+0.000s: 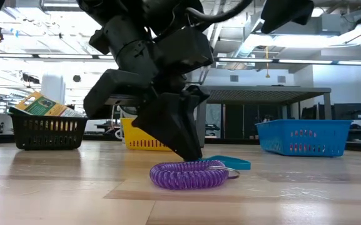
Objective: Pick & Place Office Desk Supplies
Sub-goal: Put the blue rubber band into the yellow basket
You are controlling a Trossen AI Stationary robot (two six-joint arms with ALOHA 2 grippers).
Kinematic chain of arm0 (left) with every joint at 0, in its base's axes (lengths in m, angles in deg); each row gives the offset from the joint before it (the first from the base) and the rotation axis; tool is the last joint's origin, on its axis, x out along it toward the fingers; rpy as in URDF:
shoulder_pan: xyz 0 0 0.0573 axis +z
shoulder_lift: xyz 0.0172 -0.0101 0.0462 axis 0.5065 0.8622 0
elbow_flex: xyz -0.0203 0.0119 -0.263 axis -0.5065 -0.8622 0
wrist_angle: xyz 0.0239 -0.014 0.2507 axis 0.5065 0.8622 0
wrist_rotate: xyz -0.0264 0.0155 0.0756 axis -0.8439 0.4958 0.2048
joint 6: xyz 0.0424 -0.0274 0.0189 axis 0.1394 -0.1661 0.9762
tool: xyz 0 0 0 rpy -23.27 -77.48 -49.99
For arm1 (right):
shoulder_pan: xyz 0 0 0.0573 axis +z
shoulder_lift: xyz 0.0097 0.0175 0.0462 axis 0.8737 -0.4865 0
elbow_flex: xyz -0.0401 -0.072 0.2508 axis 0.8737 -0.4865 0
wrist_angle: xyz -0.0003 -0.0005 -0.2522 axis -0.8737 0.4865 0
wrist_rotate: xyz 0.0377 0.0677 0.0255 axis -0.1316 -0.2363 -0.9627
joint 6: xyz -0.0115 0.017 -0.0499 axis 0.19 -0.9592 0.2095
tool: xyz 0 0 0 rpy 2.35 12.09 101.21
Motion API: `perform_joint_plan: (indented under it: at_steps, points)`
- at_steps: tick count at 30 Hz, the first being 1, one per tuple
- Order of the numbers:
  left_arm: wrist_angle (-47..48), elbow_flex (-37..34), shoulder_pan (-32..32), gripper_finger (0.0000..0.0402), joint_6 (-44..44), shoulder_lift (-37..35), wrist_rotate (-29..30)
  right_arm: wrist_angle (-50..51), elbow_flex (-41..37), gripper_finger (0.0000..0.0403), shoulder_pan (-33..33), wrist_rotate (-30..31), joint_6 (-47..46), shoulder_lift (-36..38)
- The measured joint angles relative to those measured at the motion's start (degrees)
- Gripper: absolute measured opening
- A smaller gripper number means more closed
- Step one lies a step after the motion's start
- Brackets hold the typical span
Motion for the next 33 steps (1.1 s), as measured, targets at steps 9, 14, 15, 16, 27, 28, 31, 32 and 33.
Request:
perform_joint_plan:
  at_steps: [9,14,15,16,27,28,31,32,33]
  points:
    - [-0.17,0.0,-0.11,0.0002,-5.18,0.01,0.35,0.0,0.0,0.0133,-0.07,0.19,1.19,0.0]
    - [0.81,0.0,-0.13,0.0001,-6.04,-0.33,0.33,0.02,0.0,0.0133,-0.07,0.18,1.19,0.0]
    - [1.21,0.0,-0.13,0.0001,-6.09,-0.44,0.33,0.02,0.0,0.0133,-0.07,0.18,1.19,0.0]
    - [1.42,-0.01,-0.13,0.0001,-6.35,-0.62,0.3,0.02,0.0,0.0133,-0.07,0.18,1.19,0.0]
    - [3.46,-0.09,-0.2,0.0,-13.36,-3.86,0.15,0.1,0.0,0.0133,-0.07,0.19,2.58,-0.04]
    - [4.43,-0.11,-0.2,0.0,-13.53,-4.44,0.16,0.11,0.0,0.0133,-0.07,0.17,2.56,-0.04]
    - [5.18,-0.11,-0.2,0.0,-13.63,-6.71,0.19,0.13,0.0,0.0132,-0.07,0.17,2.57,-0.04]
    - [5.67,-0.27,-0.2,0.0,-13.62,-7.71,0.38,0.13,0.0,0.0132,-0.07,0.17,2.55,-0.04]
    - [5.94,-0.41,-0.2,0.0,-13.63,-8.66,0.61,0.13,0.0,0.0132,-0.07,0.19,2.57,-0.04]
